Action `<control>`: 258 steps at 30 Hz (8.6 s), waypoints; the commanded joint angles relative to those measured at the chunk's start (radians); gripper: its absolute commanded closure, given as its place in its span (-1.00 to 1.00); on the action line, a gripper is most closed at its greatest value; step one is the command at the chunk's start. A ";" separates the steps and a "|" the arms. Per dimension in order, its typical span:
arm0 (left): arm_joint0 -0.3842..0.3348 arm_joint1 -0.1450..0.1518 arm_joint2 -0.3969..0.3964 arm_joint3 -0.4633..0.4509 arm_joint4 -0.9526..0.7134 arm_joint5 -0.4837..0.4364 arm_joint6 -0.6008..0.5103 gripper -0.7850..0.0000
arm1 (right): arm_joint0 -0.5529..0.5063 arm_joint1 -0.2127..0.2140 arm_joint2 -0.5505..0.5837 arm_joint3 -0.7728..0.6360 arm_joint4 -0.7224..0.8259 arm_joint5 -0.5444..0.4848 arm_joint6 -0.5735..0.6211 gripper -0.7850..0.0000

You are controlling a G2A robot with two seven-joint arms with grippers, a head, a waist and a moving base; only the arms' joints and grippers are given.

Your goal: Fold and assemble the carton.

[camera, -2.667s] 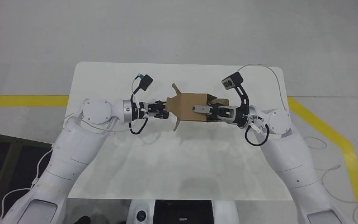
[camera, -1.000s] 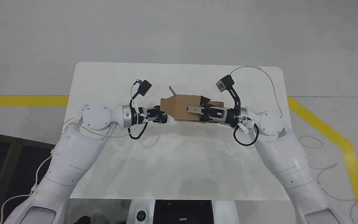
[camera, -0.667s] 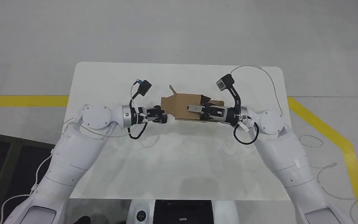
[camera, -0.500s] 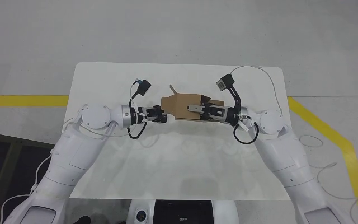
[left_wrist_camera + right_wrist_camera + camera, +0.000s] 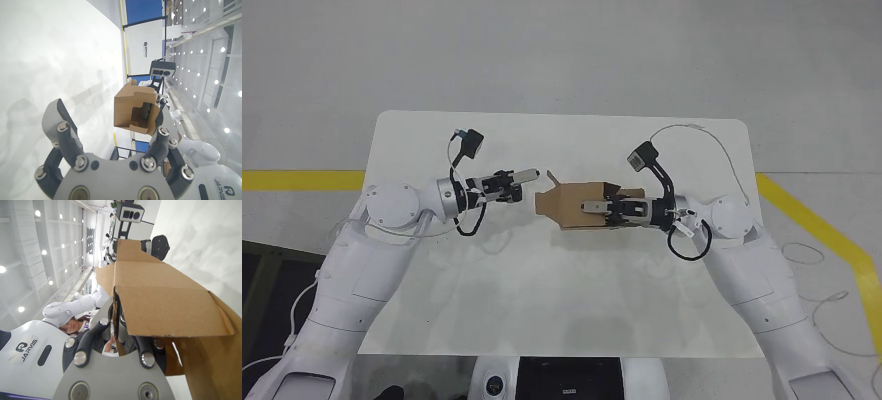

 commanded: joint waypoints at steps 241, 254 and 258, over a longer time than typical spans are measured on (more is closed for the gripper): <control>-0.040 0.012 0.188 0.051 1.852 -0.902 1.095 -1.00 | -0.135 0.057 0.103 -0.207 -0.149 0.217 -0.036 -1.00; -0.122 -0.038 0.287 0.145 1.649 -0.910 0.989 -1.00 | -0.207 0.067 0.086 -0.198 -0.197 0.242 -0.086 -1.00; -0.137 -0.049 0.305 0.178 1.591 -0.917 0.965 -1.00 | -0.255 0.070 0.099 -0.219 -0.152 0.227 -0.103 -1.00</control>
